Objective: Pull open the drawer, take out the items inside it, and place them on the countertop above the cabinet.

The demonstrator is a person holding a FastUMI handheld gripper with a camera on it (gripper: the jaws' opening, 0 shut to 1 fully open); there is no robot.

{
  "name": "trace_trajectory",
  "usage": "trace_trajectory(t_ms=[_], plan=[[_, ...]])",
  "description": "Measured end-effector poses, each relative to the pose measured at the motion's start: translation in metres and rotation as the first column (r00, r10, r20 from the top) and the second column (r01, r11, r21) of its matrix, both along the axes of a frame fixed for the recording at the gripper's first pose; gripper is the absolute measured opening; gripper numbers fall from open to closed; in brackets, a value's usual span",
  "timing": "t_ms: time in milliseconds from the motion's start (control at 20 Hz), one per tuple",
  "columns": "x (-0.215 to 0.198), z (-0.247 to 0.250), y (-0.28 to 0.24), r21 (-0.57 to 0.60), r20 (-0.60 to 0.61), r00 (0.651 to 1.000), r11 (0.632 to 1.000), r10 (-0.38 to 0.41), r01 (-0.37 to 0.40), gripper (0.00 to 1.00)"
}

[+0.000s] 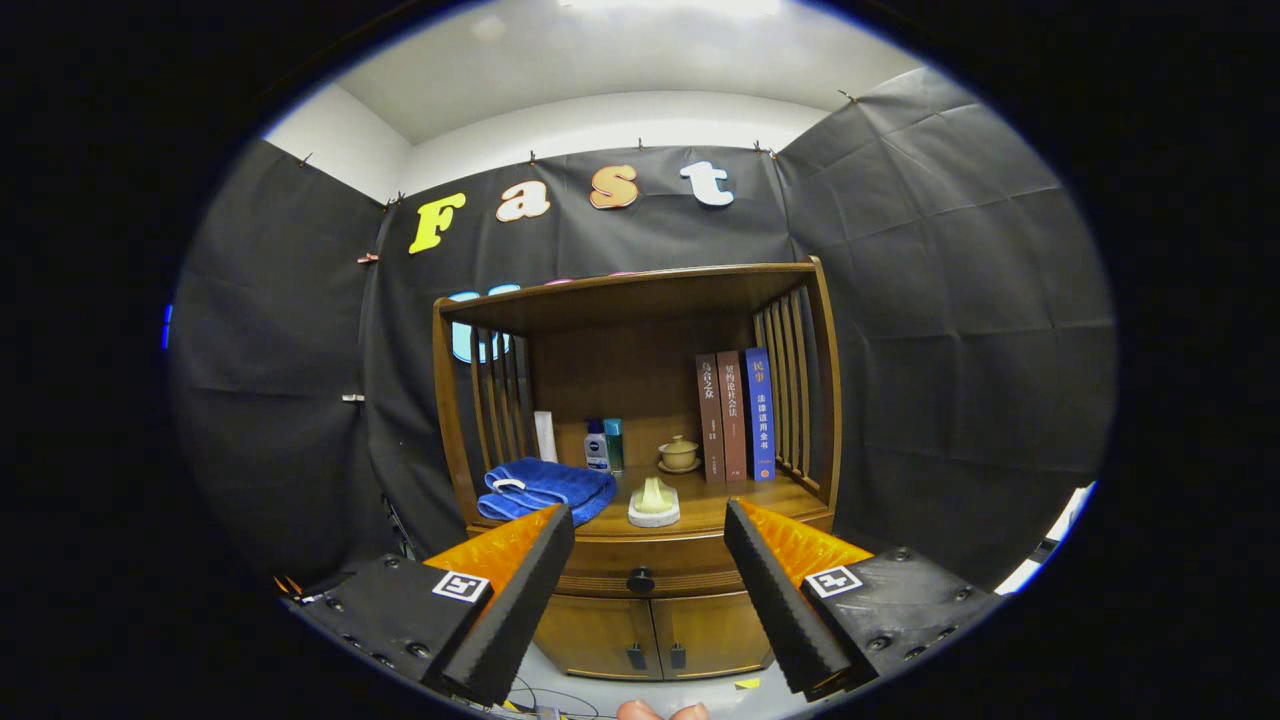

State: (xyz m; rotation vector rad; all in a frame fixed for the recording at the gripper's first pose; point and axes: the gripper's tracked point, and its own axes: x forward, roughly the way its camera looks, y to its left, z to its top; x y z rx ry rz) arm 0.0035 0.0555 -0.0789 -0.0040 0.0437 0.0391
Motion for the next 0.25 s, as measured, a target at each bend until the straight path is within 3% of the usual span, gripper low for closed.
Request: trace_trajectory(t_ms=[250], plan=[[-0.0003,-0.0002,0.0013,-0.002,0.000,1.000,1.000,0.002,-0.002,0.99]])
